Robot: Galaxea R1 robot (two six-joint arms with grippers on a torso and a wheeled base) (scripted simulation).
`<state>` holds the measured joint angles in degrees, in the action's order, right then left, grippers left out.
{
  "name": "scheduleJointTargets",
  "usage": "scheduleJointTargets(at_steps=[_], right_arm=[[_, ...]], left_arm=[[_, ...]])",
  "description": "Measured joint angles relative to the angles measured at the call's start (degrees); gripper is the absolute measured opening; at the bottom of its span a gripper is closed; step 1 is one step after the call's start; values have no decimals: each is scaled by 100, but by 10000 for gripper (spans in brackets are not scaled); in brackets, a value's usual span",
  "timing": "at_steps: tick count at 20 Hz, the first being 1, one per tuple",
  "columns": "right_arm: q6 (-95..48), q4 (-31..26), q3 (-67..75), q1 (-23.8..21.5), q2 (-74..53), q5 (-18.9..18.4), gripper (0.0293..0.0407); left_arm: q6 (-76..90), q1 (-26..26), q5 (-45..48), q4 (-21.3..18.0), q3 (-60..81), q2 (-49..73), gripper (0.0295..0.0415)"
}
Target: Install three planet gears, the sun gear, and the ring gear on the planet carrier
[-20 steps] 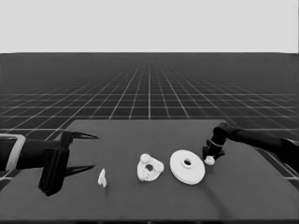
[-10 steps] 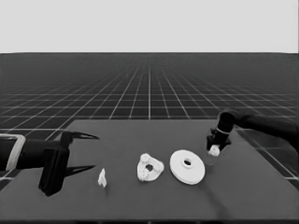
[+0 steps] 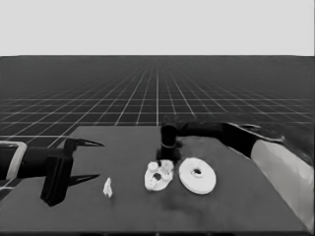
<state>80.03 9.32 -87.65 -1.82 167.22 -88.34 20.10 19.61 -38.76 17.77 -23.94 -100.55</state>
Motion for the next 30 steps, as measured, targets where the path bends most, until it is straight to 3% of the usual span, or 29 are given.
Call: scheduleJointTargets(at_steps=[6, 8, 11, 30], right_arm=[[-189, -22, -1033, 9, 872, 20, 312], [-345, 420, -1296, 468, 953, 148, 312], [-437, 597, -1459, 665, 1001, 222, 312], [295, 638, -1505, 782, 1005, 242, 311]], left_arm=[[0, 0, 0, 0, 0, 0, 385], [0, 0, 0, 0, 0, 0, 385], [0, 0, 0, 0, 0, 0, 385], [0, 0, 0, 0, 0, 0, 385]])
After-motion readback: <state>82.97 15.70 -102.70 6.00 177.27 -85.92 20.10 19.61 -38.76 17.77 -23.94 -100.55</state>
